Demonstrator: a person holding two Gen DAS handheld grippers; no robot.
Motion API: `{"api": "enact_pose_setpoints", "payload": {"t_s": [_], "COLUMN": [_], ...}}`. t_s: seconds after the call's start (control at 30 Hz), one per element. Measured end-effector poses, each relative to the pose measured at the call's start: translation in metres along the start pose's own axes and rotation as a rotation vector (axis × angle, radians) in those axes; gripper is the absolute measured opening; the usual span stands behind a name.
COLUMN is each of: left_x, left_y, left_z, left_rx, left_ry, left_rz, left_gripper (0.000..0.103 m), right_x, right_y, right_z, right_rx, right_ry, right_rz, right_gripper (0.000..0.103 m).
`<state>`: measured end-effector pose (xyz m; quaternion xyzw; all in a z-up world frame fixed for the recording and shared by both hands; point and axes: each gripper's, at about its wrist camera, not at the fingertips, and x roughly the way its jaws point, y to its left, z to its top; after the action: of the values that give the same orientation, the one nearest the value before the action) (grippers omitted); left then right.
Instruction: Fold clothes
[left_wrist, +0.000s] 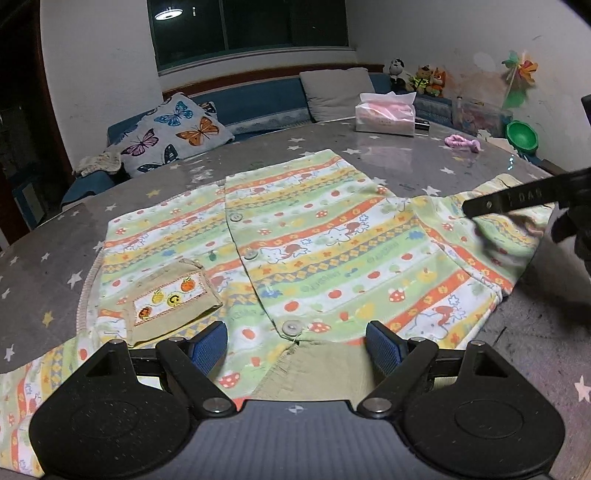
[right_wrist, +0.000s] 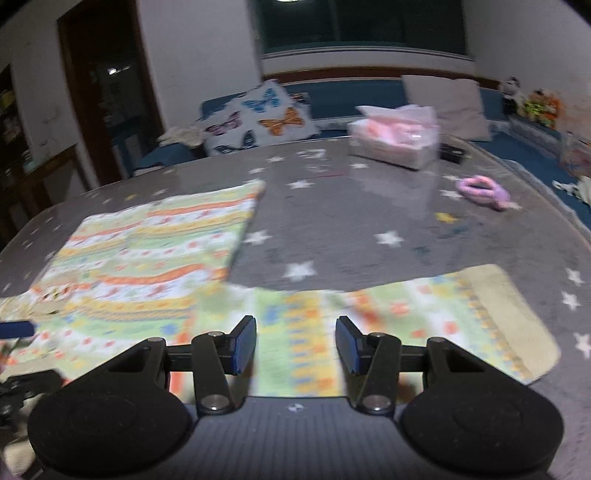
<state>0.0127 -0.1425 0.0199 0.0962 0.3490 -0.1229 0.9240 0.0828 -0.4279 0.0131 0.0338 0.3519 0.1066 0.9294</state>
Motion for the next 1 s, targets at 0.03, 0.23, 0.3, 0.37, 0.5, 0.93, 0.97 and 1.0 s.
{"api": "enact_pose_setpoints", "payload": {"t_s": [0.03,0.23,0.3,0.37,0.5,0.93,0.97,1.0], "left_x": [0.0,0.003,0.004,0.004,0.004,-0.004,-0.005,-0.005], "left_y": [0.0,-0.003,-0.003,-0.003,-0.003,-0.009,-0.009,-0.01], "left_z": [0.0,0.0,0.0,0.0,0.001,0.013,0.015,0.018], "left_rx": [0.002,0.013,0.011,0.011,0.013,0.032,0.031,0.029], "left_ry": [0.0,0.002,0.004,0.005,0.006,-0.018,-0.022,-0.025], "left_rz": [-0.001,-0.005,-0.006,-0.007,-0.003,-0.017,-0.02,-0.024], "left_gripper": [0.085,0.086,0.087,0.088,0.088,0.096,0.098,0.099], "right_x": [0.0,0.006,0.005,0.004,0.003,-0.036,-0.037,-0.038], "right_y": [-0.007,-0.039,-0.045,-0.048,-0.056,-0.092,-0.094,-0.094], "right_z": [0.001,0.006,0.006,0.006,0.006,-0.014,-0.016,-0.018], "right_rx": [0.012,0.03,0.026,0.013,0.012,0.127,0.13,0.131], "right_ry": [-0.005,-0.027,-0.034,-0.038,-0.04,-0.057,-0.058,-0.061], "right_rz": [-0.015,-0.146,-0.177,-0.207,-0.235,-0.3,-0.301,-0.301], "right_gripper": [0.049,0.044,0.041,0.04,0.04,0.042,0.042,0.042]}}
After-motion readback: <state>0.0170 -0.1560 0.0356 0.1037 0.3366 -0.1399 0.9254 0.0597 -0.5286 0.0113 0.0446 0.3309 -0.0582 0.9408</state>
